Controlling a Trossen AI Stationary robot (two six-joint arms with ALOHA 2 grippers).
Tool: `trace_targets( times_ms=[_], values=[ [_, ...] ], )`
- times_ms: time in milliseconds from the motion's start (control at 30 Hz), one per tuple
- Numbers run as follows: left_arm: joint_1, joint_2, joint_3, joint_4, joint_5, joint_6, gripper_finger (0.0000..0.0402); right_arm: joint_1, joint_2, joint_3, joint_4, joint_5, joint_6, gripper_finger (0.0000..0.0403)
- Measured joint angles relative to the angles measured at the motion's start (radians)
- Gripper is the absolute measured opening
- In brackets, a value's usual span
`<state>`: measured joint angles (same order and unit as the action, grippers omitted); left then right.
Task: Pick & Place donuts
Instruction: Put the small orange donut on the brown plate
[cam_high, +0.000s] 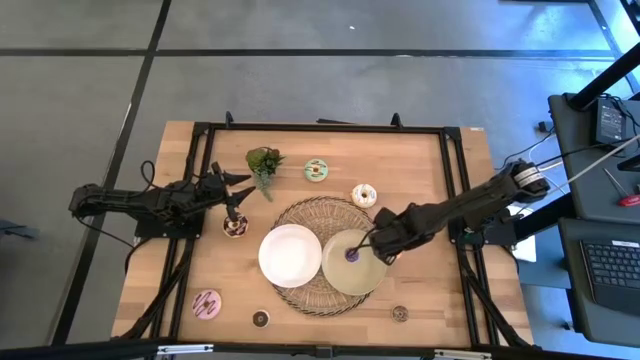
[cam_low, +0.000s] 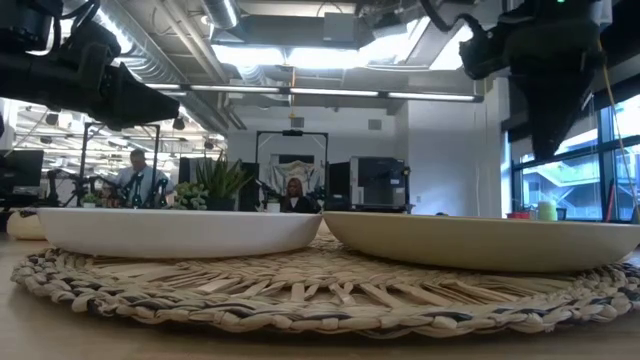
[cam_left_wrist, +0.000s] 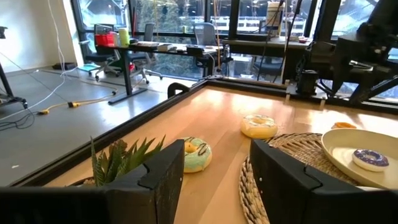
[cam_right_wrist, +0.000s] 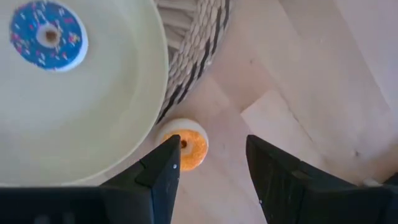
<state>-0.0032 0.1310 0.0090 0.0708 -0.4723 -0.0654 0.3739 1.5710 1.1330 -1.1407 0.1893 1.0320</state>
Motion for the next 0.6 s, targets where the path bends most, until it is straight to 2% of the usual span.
trace_targets(
  times_ms=[167, 300, 600],
  values=[
    [0.000, 0.003, 0.000, 0.000, 0.000, 0.000, 0.0178, 0.016, -0.015, -0.091, 0.016, -0.062, 0.065, 0.0184],
    [0.000, 0.004, 0.000, 0.000, 0.002, 0.000, 0.0178, 0.016, -0.045, -0.181, 0.161, -0.113, 0.062, 0.0178],
    [0.000, 0.006, 0.000, 0.000, 0.003, -0.002, 0.0177, 0.013, -0.043, -0.279, 0.289, -0.114, 0.064, 0.0163]
  ],
)
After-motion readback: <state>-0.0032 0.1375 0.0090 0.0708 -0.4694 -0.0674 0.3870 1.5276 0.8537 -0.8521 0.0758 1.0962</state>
